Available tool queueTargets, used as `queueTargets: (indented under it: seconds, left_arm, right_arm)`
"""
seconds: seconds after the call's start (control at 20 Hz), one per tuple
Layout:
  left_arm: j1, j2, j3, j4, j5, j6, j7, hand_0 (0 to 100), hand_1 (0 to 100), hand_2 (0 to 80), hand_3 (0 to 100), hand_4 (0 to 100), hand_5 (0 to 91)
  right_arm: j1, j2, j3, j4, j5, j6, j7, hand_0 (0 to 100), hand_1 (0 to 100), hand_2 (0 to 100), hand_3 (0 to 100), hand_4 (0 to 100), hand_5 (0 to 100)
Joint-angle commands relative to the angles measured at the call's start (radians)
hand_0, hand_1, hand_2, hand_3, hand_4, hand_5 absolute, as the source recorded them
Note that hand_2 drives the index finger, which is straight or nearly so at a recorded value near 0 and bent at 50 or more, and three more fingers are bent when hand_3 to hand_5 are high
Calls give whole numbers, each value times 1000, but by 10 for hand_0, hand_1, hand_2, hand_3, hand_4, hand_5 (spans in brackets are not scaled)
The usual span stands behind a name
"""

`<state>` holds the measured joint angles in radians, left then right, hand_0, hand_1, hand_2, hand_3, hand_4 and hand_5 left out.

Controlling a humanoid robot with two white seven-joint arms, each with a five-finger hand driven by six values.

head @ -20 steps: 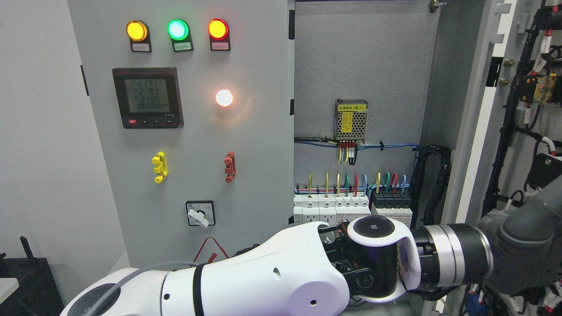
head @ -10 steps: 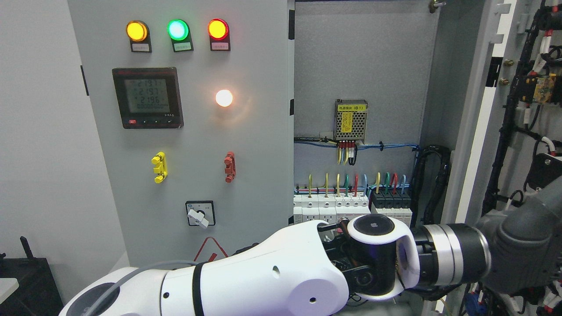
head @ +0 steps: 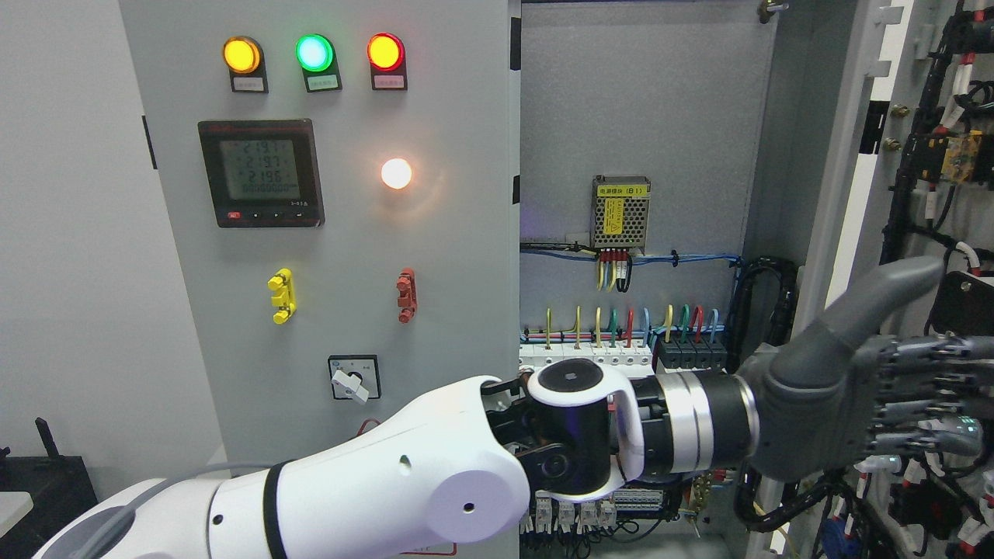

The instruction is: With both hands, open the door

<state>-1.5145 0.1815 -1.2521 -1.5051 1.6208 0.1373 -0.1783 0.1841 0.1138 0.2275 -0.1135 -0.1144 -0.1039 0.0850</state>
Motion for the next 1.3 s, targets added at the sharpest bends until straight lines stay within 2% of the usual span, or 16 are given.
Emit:
queueTargets:
  seconds: [0.0, 0.1, 0.3, 0.4, 0.55, 0.65, 0.85, 1.0, 1.15, 1.25]
  left_arm:
    - [138, 419, 17, -251, -18, 4, -1, 0, 0, 0, 0, 32, 0]
    - [209, 534, 23, -317, -38, 4, -36, 0, 0, 0, 0, 32, 0]
    - [390, 745, 77, -389, -103, 2, -159, 0, 0, 0, 0, 33, 0]
    - [477, 831, 89, -388, -143, 1, -243, 0, 0, 0, 0, 33, 0]
    - [600, 975, 88, -385, -171, -11, -352, 0, 0, 0, 0, 32, 0]
    - [684, 1041, 91, -380, -246, -22, -385, 0, 0, 0, 0, 33, 0]
    - [903, 1112, 106, -313, -361, -113, -386, 0, 0, 0, 0, 33, 0]
    - [1069, 1087, 154, -180, -452, -122, -397, 0, 0, 0, 0, 33, 0]
    - [1261, 1040, 252, -87, -542, -122, -437, 0, 0, 0, 0, 32, 0]
    - [1412, 1038, 316, -51, -570, -123, -443, 0, 0, 0, 0, 32, 0]
  right_arm:
    - [0, 0, 1, 0, -1, 0, -1, 0, 0, 0, 0, 0, 0]
    - [0, 0, 0, 0, -1, 0, -1, 0, 0, 0, 0, 0, 0]
    - [0, 0, 0, 0, 1, 0, -1, 0, 0, 0, 0, 0, 0]
    - [0, 0, 1, 0, -1, 0, -1, 0, 0, 0, 0, 0, 0]
    - [0, 0, 0, 0, -1, 0, -1, 0, 0, 0, 0, 0, 0]
    - [0, 0, 0, 0, 1, 0, -1, 0, 0, 0, 0, 0, 0]
    - [0, 0, 0, 0, -1, 0, -1, 0, 0, 0, 0, 0, 0]
    - [0, 0, 1, 0, -1, 0, -1, 0, 0, 0, 0, 0, 0]
    - [0, 0, 1, 0, -1, 0, -1, 0, 0, 0, 0, 0, 0]
    - [0, 0, 1, 0, -1, 0, -1, 0, 0, 0, 0, 0, 0]
